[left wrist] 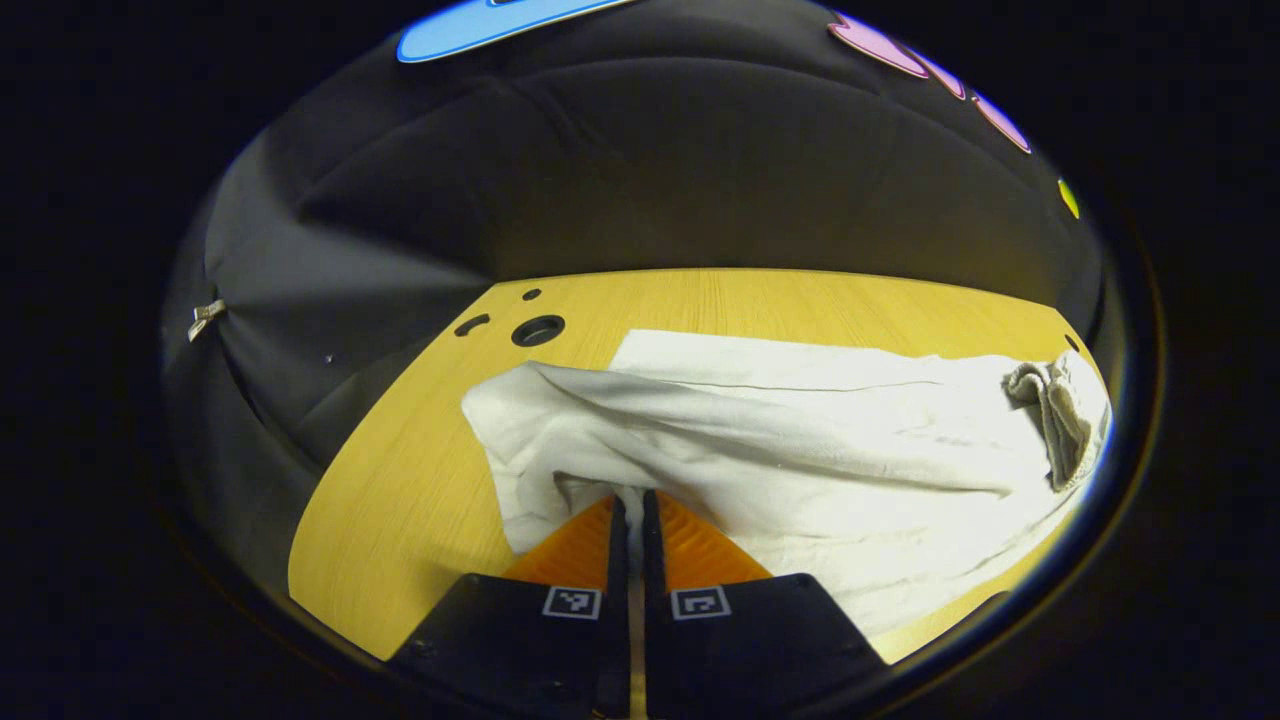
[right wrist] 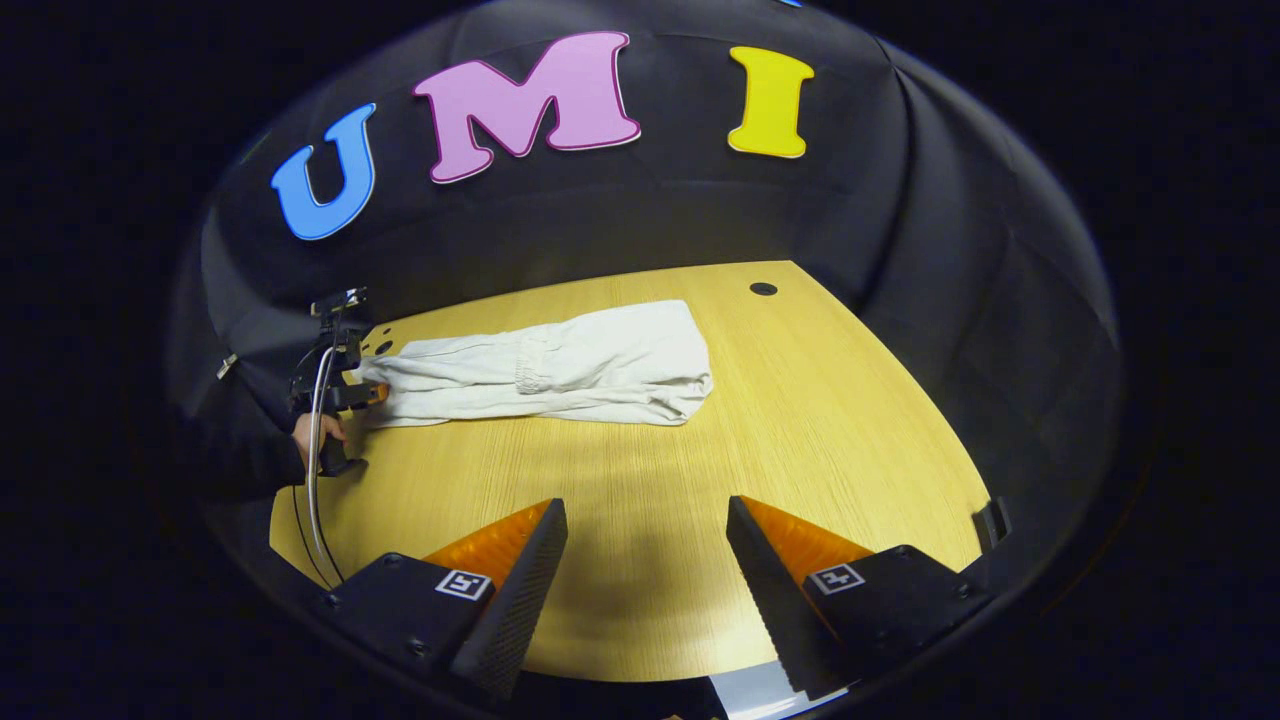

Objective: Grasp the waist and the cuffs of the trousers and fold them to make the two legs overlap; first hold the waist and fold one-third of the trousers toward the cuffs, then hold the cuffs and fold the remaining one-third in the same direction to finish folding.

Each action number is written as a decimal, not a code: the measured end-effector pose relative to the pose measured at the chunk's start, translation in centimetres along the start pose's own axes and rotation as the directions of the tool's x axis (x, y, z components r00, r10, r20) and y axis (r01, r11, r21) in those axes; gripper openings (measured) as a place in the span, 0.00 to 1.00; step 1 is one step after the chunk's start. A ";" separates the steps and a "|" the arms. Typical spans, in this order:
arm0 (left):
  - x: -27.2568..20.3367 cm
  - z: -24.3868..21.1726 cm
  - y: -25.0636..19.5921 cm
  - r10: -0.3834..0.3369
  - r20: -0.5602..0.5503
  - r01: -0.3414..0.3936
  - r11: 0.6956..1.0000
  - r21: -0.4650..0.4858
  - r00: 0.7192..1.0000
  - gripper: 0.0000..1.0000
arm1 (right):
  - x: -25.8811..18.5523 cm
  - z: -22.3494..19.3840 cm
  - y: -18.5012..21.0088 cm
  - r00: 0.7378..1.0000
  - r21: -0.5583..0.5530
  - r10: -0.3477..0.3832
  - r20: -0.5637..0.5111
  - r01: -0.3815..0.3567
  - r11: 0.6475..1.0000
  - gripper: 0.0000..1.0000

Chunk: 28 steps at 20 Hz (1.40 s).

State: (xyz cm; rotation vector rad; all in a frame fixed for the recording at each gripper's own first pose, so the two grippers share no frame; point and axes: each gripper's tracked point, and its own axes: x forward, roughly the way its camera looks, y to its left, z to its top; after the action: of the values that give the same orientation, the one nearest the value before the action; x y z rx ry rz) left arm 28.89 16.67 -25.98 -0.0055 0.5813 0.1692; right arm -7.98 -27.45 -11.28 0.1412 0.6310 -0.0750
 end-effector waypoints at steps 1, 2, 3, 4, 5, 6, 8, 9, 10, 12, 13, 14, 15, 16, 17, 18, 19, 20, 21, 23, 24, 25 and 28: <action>-0.2 -0.2 -0.1 -0.007 -0.011 0.007 1.000 -0.006 1.000 0.10 | -0.4 -0.2 -0.2 1.000 -0.001 -0.005 0.005 0.005 1.000 0.99; -0.7 -0.7 -0.3 -0.015 -0.017 0.015 1.000 -0.013 1.000 0.07 | -0.8 -0.3 -0.5 1.000 0.000 -0.011 0.007 0.011 1.000 0.99; -1.3 -0.9 -0.4 -0.024 -0.019 0.023 0.999 -0.026 1.000 0.06 | -1.1 -0.6 -0.7 1.000 0.001 -0.015 0.008 0.015 1.000 0.99; -1.6 -1.0 -0.5 -0.034 -0.022 0.033 0.999 -0.036 0.999 0.06 | -1.5 -0.9 -0.9 1.000 0.002 -0.017 0.008 0.017 1.000 0.99; -1.7 -1.0 -0.4 -0.040 -0.034 0.040 0.999 -0.024 0.999 0.06 | -1.8 -1.1 -1.0 1.000 0.004 -0.018 0.010 0.017 1.000 0.99; -1.8 -1.0 0.0 -0.037 -0.044 0.037 0.999 -0.002 0.998 0.06 | -2.1 -1.3 -1.2 1.000 0.004 -0.016 0.013 0.016 1.000 0.99; -3.2 0.3 0.1 -0.038 -0.023 0.038 0.999 -0.001 0.999 0.05 | -2.2 -1.6 -1.5 1.000 0.009 -0.011 0.009 0.011 1.000 0.99; -4.0 1.3 0.2 -0.041 0.000 0.041 0.999 -0.026 0.999 0.09 | -2.2 -1.4 -1.6 1.000 0.017 -0.003 0.017 0.002 1.000 0.99; -4.8 2.2 0.1 -0.044 0.019 0.045 0.998 -0.054 0.999 0.05 | -2.3 -1.1 -1.8 1.000 0.022 0.001 0.026 -0.002 1.000 0.99; -6.2 3.5 -0.2 -0.038 0.031 0.040 0.997 -0.067 0.999 0.05 | -2.2 -0.1 -2.3 0.999 0.030 0.012 0.051 -0.014 0.999 0.99; -7.0 4.2 -0.5 -0.037 0.035 0.039 0.998 -0.045 0.999 0.05 | -2.1 0.8 -2.8 0.998 0.019 0.011 0.069 -0.012 1.000 0.99; -7.8 5.3 -1.1 -0.043 0.050 0.045 0.999 -0.028 0.998 0.06 | -1.9 1.7 -3.7 0.996 -0.005 0.001 0.094 -0.001 1.000 0.99; -8.6 6.4 -1.8 -0.050 0.067 0.052 0.998 -0.023 0.996 0.06 | -1.7 2.8 -4.4 0.992 -0.033 -0.004 0.123 0.008 0.999 0.99; -9.4 7.5 -2.5 -0.055 0.081 0.057 0.998 -0.022 0.995 0.05 | -1.6 3.7 -5.1 0.989 -0.053 -0.003 0.149 0.011 0.999 0.99; -10.3 8.6 -3.4 -0.055 0.092 0.057 0.998 -0.019 0.994 0.05 | -1.5 4.6 -5.5 0.985 -0.059 0.007 0.170 0.003 0.998 0.99; -11.0 9.2 -4.1 -0.049 0.100 0.050 0.999 -0.010 0.994 0.05 | -1.4 5.2 -5.9 0.983 -0.060 0.025 0.184 -0.014 0.998 0.99; -12.0 10.1 -4.7 -0.038 0.113 0.039 0.999 0.000 0.993 0.05 | -1.2 5.9 -6.3 0.980 -0.069 0.047 0.196 -0.034 0.997 0.99; -12.9 10.9 -5.7 -0.035 0.123 0.035 0.999 0.004 0.992 0.05 | -0.9 6.5 -7.0 0.977 -0.084 0.065 0.203 -0.049 0.995 0.99; -13.6 11.6 -6.6 -0.028 0.129 0.027 1.000 0.009 0.991 0.05 | -0.8 7.0 -7.8 0.976 -0.095 0.080 0.205 -0.061 0.994 0.99; -14.7 12.6 -8.2 -0.005 0.133 0.000 0.999 0.035 0.991 0.05 | -0.8 8.0 -8.9 0.969 -0.099 0.114 0.221 -0.094 0.991 0.99; -15.3 13.0 -9.3 -0.002 0.134 -0.003 0.999 0.041 0.991 0.05 | -0.5 8.3 -9.6 0.966 -0.103 0.128 0.224 -0.107 0.989 0.99; -16.0 13.7 -10.5 -0.005 0.141 -0.001 0.999 0.042 0.990 0.05 | -0.4 8.4 -10.4 0.964 -0.108 0.139 0.225 -0.117 0.987 0.99; -17.7 15.5 -14.0 -0.004 0.169 -0.007 0.998 0.063 0.986 0.05 | 0.2 8.1 -12.0 0.959 -0.143 0.189 0.211 -0.161 0.976 0.99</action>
State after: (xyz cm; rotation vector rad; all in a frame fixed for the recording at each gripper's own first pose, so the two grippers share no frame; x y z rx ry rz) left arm 25.02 0.92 -3.98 0.0705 0.4172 0.1508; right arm -4.45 -40.59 -6.29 0.0662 0.3949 0.1194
